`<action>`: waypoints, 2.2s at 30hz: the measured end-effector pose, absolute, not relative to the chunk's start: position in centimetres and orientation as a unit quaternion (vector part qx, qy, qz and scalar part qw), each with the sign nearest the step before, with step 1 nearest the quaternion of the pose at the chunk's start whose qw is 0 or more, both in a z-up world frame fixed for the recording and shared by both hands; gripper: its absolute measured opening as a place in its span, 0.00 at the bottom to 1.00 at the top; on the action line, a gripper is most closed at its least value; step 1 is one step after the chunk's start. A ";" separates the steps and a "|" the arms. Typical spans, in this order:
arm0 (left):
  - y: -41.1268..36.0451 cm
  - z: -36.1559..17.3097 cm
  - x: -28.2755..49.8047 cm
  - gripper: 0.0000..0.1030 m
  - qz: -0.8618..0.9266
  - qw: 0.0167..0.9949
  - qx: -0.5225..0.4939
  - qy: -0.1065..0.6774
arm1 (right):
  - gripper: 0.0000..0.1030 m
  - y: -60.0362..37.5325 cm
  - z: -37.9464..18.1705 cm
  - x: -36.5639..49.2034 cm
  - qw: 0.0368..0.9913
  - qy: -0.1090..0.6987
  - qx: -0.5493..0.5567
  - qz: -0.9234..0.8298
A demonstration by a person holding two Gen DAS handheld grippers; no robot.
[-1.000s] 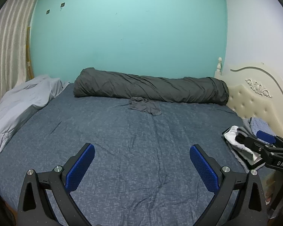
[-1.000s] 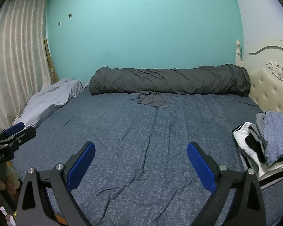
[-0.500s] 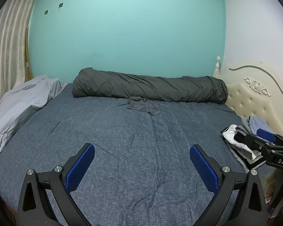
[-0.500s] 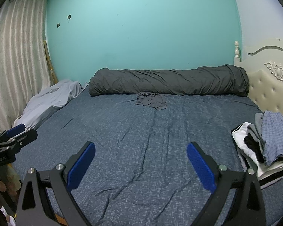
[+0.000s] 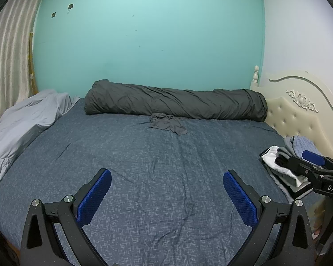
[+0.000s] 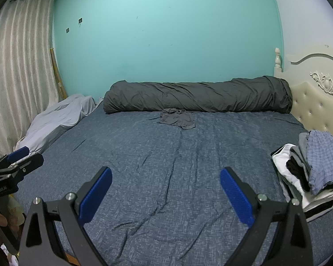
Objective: Fold clothes
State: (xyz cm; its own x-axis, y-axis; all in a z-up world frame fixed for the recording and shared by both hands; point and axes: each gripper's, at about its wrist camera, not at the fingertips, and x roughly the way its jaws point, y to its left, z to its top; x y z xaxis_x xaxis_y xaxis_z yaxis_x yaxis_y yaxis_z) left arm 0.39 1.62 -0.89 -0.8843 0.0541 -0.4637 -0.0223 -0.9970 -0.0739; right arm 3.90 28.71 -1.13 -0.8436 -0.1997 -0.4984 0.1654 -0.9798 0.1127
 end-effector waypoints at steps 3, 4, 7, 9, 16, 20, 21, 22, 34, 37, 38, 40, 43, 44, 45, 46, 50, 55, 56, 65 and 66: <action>1.5 -0.7 0.3 1.00 0.970 0.021 -0.240 -0.034 | 0.96 28.7 -1.1 3.9 0.095 -0.033 0.263 -0.960; 1.5 -0.7 0.3 1.00 0.970 0.021 -0.240 -0.033 | 0.96 28.7 -1.1 3.9 0.095 -0.034 0.263 -0.960; 1.6 -0.5 0.3 1.00 0.970 0.023 -0.241 -0.032 | 0.96 28.8 -1.0 3.9 0.094 -0.033 0.263 -0.960; 1.8 -0.5 0.3 1.00 0.970 0.024 -0.240 -0.032 | 0.96 28.7 -1.0 3.8 0.094 -0.033 0.263 -0.960; 1.8 -0.1 0.2 1.00 0.970 0.025 -0.240 -0.031 | 0.96 29.0 -0.9 4.0 0.093 -0.033 0.261 -0.960; 1.8 0.1 0.2 1.00 0.970 0.027 -0.240 -0.031 | 0.96 29.1 -1.0 4.0 0.093 -0.034 0.260 -0.960; 1.8 0.1 0.1 1.00 0.970 0.027 -0.240 -0.031 | 0.96 29.2 -1.0 4.0 0.093 -0.034 0.261 -0.960; 1.8 0.2 0.1 1.00 0.970 0.027 -0.240 -0.031 | 0.96 29.2 -1.0 4.0 0.093 -0.034 0.261 -0.960; 2.0 0.6 0.0 1.00 0.970 0.027 -0.238 -0.031 | 0.96 29.7 -1.1 3.9 0.091 -0.033 0.260 -0.961; 2.0 0.6 0.0 1.00 0.970 0.028 -0.238 -0.031 | 0.96 29.7 -1.0 3.9 0.091 -0.033 0.260 -0.961; 2.0 0.6 0.0 1.00 0.970 0.028 -0.238 -0.031 | 0.96 29.7 -1.0 3.9 0.092 -0.033 0.260 -0.961; 2.0 0.7 0.1 1.00 0.971 0.029 -0.237 -0.031 | 0.96 29.8 -1.0 3.8 0.091 -0.032 0.260 -0.961; 2.1 0.7 0.0 1.00 0.971 0.032 -0.236 -0.029 | 0.96 29.8 -1.0 3.9 0.091 -0.032 0.259 -0.961; 2.1 0.7 0.0 1.00 0.971 0.032 -0.236 -0.029 | 0.96 29.8 -1.0 3.8 0.091 -0.032 0.259 -0.961; 2.1 0.7 0.0 1.00 0.971 0.034 -0.236 -0.029 | 0.96 29.8 -0.9 3.8 0.091 -0.032 0.259 -0.961; 2.1 0.7 0.0 1.00 0.971 0.034 -0.236 -0.029 | 0.96 29.8 -0.9 3.8 0.091 -0.032 0.259 -0.961; 2.1 0.7 -0.2 1.00 0.971 0.035 -0.236 -0.030 | 0.96 29.8 -1.0 3.9 0.091 -0.031 0.259 -0.961; 2.2 0.7 -0.4 1.00 0.971 0.035 -0.237 -0.029 | 0.96 29.8 -1.1 3.8 0.091 -0.030 0.260 -0.961; 2.3 0.7 -0.5 1.00 0.971 0.035 -0.236 -0.029 | 0.96 29.8 -1.2 3.7 0.091 -0.030 0.260 -0.961; 2.1 -0.1 -2.1 1.00 0.969 0.045 -0.242 -0.039 | 0.96 30.1 -1.9 2.5 0.088 -0.030 0.268 -0.959; 2.1 -0.2 -2.4 1.00 0.968 0.045 -0.243 -0.039 | 0.96 30.1 -2.1 2.3 0.087 -0.030 0.270 -0.959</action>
